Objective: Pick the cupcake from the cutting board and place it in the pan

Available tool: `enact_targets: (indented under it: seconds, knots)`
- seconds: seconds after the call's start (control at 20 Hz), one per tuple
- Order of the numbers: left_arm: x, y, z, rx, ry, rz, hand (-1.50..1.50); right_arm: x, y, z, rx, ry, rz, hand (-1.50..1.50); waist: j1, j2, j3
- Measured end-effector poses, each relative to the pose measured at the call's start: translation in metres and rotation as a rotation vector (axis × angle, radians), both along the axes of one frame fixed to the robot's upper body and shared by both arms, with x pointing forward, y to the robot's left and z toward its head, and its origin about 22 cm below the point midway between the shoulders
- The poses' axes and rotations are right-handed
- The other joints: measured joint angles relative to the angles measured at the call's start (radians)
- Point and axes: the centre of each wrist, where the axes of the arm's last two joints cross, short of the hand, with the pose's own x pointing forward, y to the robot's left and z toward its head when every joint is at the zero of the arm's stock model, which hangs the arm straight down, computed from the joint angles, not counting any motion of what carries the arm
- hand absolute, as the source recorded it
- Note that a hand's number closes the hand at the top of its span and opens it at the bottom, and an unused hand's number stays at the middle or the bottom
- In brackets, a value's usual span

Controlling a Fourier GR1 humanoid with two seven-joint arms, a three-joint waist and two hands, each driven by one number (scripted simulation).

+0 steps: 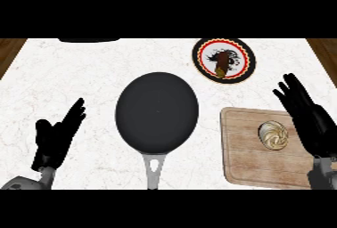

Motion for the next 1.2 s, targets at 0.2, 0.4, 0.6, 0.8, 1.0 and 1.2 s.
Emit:
enact_targets:
  seconds: [0.2,0.4,0.6,0.8,1.0,1.2]
  knots:
    - [0.004,0.027,0.005,0.082,-0.008,0.075,0.00,-0.003,0.004,0.022,0.005,-0.184,0.075,-1.50,0.009,0.000,-0.006]
    - [0.004,0.051,0.005,0.155,0.009,0.168,0.00,-0.004,-0.005,0.054,-0.027,-0.437,0.039,1.50,-0.025,-0.017,-0.007]
    - [0.001,0.067,0.004,0.185,0.027,0.233,0.00,-0.016,-0.035,0.040,-0.045,-0.529,-0.273,1.50,-0.041,-0.009,-0.009]
    - [0.003,0.075,0.003,0.194,0.036,0.250,0.00,-0.044,-0.041,-0.001,0.016,-0.672,-0.379,-1.50,-0.022,-0.002,-0.008]
    - [0.008,0.077,-0.002,0.203,0.035,0.247,0.00,-0.080,-0.053,-0.024,-0.074,-0.728,-0.355,-1.50,-0.008,0.001,-0.010]
    - [0.010,0.077,0.004,0.202,0.038,0.243,0.00,-0.109,-0.061,-0.007,-0.243,-0.688,-0.347,-1.50,-0.001,0.000,-0.012]
